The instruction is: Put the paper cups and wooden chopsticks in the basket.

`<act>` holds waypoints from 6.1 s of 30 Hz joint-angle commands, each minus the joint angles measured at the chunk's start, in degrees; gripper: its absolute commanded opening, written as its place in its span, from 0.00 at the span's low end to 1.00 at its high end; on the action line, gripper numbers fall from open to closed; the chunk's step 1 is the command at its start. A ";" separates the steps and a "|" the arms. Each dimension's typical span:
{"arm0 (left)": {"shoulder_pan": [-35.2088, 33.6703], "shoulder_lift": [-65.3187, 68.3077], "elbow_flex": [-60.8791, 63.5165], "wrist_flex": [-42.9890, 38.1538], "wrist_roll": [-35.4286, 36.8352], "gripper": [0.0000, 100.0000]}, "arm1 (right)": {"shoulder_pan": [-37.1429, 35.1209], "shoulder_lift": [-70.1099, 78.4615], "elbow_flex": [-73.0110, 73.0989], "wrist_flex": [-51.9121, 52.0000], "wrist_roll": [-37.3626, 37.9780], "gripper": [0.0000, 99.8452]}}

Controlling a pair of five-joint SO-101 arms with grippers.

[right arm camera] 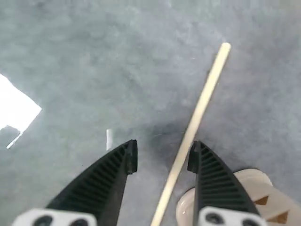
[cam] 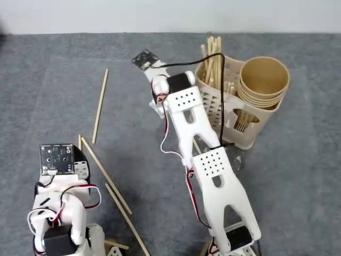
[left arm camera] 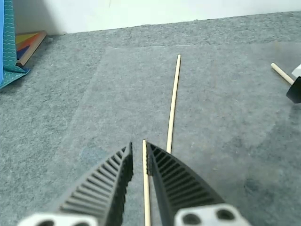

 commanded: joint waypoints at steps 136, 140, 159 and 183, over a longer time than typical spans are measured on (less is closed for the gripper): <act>2.11 -0.09 0.84 -0.88 -0.62 0.05 | 5.32 -123.38 99.25 -33.45 -5.27 0.01; 2.11 -0.09 0.84 -0.88 -0.62 0.05 | 5.32 -122.24 99.60 -45.49 -5.27 0.01; 2.11 -0.09 1.01 -0.88 -0.70 0.05 | 13.93 -94.02 104.00 -80.31 -5.54 0.01; 1.76 0.35 -9.45 2.29 -4.57 0.05 | 5.32 -117.58 120.88 -34.24 -5.54 0.03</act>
